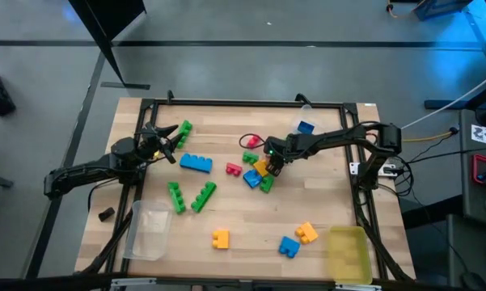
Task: Sort blocks by size
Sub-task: Put the middle right 2 stud red game piece into the yellow bin
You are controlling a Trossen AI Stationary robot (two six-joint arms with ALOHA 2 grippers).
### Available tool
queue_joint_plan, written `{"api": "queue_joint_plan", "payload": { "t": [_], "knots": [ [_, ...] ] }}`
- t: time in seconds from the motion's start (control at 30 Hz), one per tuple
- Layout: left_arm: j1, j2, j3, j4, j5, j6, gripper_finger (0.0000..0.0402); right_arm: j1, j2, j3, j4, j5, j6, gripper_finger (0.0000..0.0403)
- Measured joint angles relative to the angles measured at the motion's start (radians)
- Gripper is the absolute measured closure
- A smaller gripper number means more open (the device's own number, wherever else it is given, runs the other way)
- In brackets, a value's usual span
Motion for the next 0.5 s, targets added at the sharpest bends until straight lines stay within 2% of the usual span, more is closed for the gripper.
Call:
{"api": "queue_joint_plan", "payload": {
  "t": [0.23, 0.4, 0.5],
  "knots": [
    [0.0, 0.0, 0.0, 0.0, 0.0, 0.0, 0.0217, 0.0, -0.005, 0.009, -0.034, -0.003, -0.002, 0.0241],
    [0.0, 0.0, 0.0, 0.0, 0.0, 0.0, 0.0217, 0.0, -0.018, 0.093, -0.209, -0.018, -0.002, 0.0234],
    [0.0, 0.0, 0.0, 0.0, 0.0, 0.0, 0.0217, 0.001, -0.018, 0.17, -0.352, -0.071, -0.002, 0.023]
  ]
}}
